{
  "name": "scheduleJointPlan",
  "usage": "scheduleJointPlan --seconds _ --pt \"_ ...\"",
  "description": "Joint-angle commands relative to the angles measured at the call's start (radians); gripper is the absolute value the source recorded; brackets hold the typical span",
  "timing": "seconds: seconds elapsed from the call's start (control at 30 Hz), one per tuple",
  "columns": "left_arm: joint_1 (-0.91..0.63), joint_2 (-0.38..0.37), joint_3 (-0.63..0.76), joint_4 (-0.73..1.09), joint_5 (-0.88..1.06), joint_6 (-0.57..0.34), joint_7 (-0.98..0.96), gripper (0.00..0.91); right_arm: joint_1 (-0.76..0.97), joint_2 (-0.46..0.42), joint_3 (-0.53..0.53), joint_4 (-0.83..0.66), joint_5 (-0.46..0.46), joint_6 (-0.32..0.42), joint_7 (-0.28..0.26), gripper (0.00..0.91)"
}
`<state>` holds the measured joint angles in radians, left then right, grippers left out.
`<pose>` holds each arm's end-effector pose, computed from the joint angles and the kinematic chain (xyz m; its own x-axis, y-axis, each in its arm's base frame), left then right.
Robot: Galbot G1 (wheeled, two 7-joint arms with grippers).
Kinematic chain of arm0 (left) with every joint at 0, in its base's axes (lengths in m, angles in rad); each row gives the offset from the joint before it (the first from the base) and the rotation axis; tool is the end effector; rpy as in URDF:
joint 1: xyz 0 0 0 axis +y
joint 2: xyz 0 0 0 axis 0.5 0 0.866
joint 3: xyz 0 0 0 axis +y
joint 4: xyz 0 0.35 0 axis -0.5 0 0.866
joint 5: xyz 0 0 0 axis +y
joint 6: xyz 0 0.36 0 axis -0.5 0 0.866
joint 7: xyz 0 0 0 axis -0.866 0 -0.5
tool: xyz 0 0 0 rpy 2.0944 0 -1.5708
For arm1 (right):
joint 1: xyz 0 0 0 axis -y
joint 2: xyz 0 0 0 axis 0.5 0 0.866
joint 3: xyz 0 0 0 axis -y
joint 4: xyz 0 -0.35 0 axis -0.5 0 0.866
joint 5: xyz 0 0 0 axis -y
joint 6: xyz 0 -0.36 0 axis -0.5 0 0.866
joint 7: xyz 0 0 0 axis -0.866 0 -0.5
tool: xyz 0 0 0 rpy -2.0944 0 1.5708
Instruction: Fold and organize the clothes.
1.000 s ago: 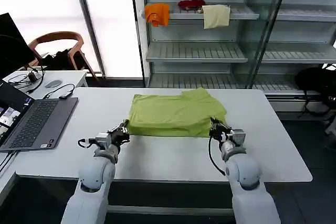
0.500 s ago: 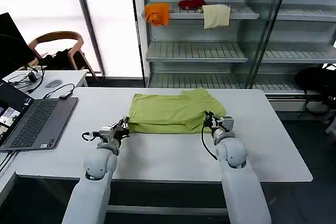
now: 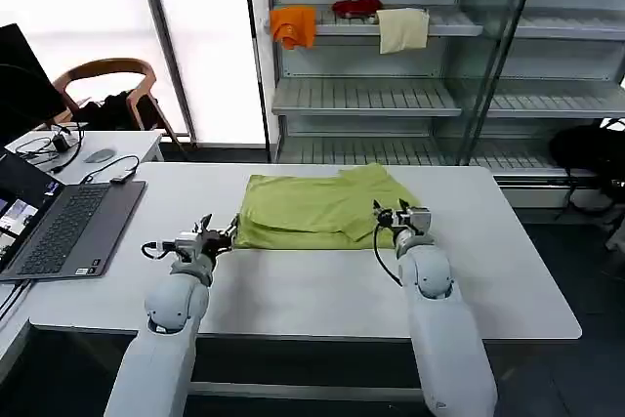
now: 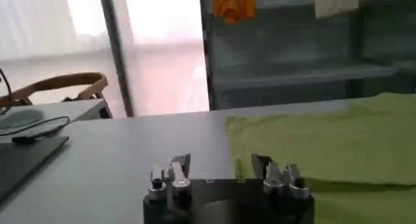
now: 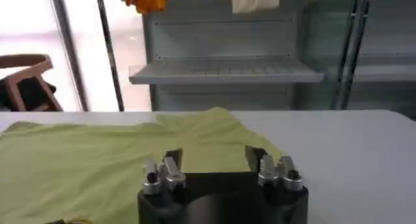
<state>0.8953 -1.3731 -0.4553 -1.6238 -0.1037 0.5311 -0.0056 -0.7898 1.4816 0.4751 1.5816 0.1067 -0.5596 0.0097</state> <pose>0.4044 0.0410 -0.2712 -0.9434 0.0153 0.3312 0.0531 0.9930 0.1054 0.4359 -0.0135 -0.2434 -0.9556 -0.0415 0.2918 -0.0429 0.9991 0.0016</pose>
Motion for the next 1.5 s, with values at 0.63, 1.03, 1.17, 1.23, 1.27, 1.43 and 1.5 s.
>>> scheduleJointPlan --seconds 0.63,1.03,1.17,1.23,1.27,1.43,1.5 --pt "0.044 -0.002 0.010 -0.004 0.022 0.011 -0.002 0.907 -0.166 -0.060 0.058 0.124 0.007 -0.018 -0.007 0.736" --pt "0.040 -0.011 0.012 0.032 0.046 0.010 0.004 0.020 -0.189 -0.052 0.068 0.099 0.004 -0.009 -0.013 0.000" --pt "0.041 -0.015 0.013 0.039 0.066 0.010 0.013 0.010 -0.188 -0.051 0.061 0.104 -0.003 -0.011 -0.018 0.000" --pt "0.042 -0.015 0.014 0.043 0.066 0.010 0.015 0.010 -0.185 -0.051 0.059 0.106 -0.006 -0.013 -0.018 0.000" --pt "0.041 -0.016 0.014 0.045 0.066 0.011 0.017 0.010 -0.182 -0.049 0.058 0.107 -0.006 -0.015 -0.018 0.000" --pt "0.040 -0.015 0.014 0.048 0.065 0.010 0.024 0.010 -0.181 -0.051 0.055 0.111 -0.006 -0.018 -0.023 0.000" --pt "0.040 -0.013 0.014 0.048 0.065 0.009 0.026 0.000 -0.182 -0.052 0.053 0.112 -0.006 -0.018 -0.023 0.000"
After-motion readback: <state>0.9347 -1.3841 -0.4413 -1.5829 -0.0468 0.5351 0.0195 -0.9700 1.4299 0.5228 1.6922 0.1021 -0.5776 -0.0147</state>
